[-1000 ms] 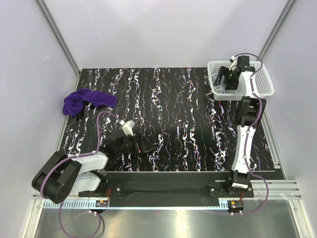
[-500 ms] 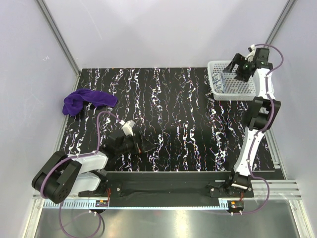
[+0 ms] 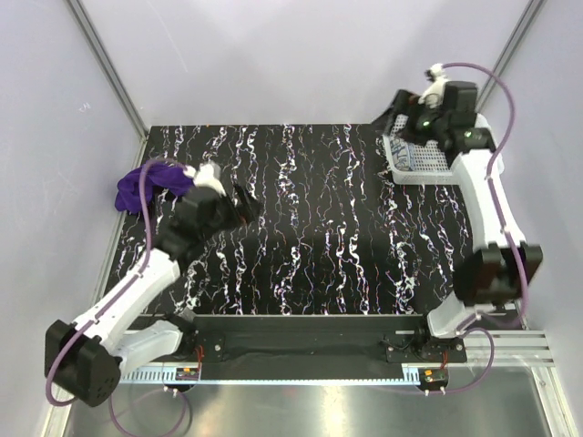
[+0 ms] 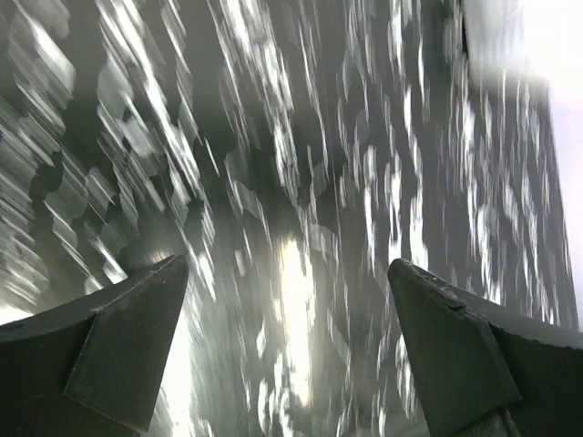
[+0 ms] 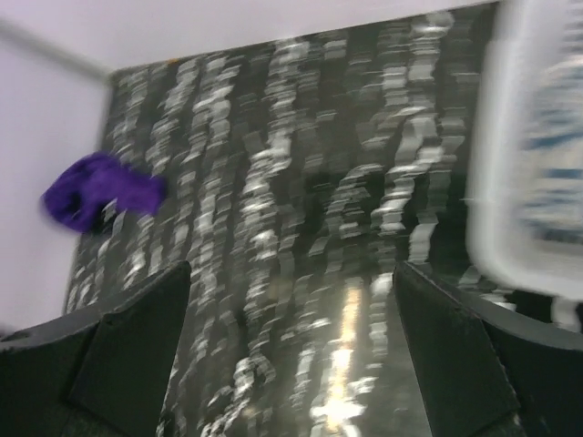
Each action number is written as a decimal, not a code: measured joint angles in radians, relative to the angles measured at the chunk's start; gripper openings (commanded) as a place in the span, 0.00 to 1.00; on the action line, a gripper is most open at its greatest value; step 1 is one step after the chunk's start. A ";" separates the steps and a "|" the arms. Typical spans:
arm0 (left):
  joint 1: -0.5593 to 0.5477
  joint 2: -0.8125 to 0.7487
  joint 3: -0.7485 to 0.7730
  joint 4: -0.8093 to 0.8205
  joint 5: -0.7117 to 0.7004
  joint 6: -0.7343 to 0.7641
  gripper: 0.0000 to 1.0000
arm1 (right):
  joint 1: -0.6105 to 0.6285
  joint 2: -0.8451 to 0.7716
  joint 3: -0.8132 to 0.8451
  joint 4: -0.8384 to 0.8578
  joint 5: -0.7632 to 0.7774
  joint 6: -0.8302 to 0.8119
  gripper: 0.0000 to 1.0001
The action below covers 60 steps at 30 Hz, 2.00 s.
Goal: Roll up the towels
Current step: Move the towel to the center of the board
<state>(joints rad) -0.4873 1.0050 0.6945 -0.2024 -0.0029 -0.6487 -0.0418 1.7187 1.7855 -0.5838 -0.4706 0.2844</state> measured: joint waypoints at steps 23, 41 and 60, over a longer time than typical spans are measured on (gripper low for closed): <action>0.465 0.719 0.343 -0.060 -0.109 -0.091 0.86 | 0.594 -0.579 -0.761 0.107 0.139 0.252 1.00; 0.537 0.983 0.584 0.045 -0.091 -0.188 0.62 | 0.594 -0.538 -0.762 0.076 0.149 0.226 1.00; 0.536 1.043 0.645 0.034 -0.043 -0.169 0.00 | 0.594 -0.531 -0.799 0.066 0.167 0.218 1.00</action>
<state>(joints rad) 0.0483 2.0476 1.3392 -0.1680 -0.0463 -0.8177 0.5518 1.1873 0.9863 -0.5179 -0.3031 0.5022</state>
